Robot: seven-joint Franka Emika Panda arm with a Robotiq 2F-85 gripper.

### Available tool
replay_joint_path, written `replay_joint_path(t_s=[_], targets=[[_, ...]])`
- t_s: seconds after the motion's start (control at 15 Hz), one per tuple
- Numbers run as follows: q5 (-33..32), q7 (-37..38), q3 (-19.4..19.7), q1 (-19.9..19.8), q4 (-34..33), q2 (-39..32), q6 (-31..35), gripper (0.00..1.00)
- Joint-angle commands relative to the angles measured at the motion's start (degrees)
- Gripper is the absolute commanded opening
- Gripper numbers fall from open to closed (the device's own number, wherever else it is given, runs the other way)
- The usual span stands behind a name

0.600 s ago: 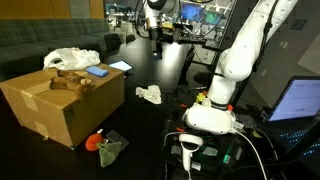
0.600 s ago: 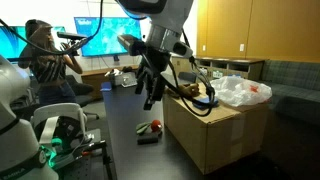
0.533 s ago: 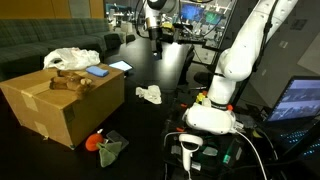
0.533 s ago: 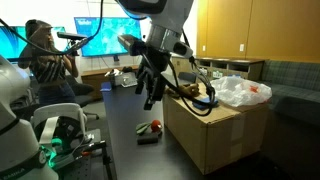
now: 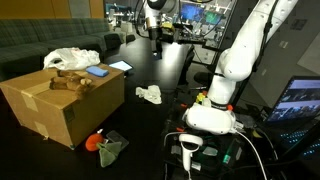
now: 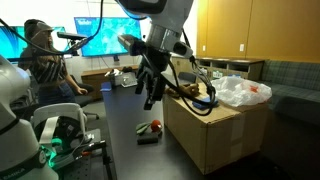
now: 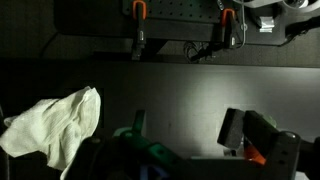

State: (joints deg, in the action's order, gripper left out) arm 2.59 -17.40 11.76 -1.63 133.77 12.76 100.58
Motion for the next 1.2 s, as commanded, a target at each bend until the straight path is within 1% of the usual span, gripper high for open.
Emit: replay_joint_path(t_s=[0.0, 0.33, 0.53, 0.73, 1.13], targets=[[-0.35, -0.68, -1.22, -1.53, 0.10, -0.94, 1.29, 1.00], [-0.63, -1.50, -0.80, -2.68, 1.58, -3.96, 6.75, 1.00], [-1.43, -1.64, -0.95, -3.46, 2.76, -5.83, 11.51, 1.00], [-3.55, -0.67, -1.08, -4.12, 3.98, -8.58, 17.03, 1.00], [-4.07, -1.95, -0.58, -6.87, 3.27, -21.29, 30.46, 1.00]])
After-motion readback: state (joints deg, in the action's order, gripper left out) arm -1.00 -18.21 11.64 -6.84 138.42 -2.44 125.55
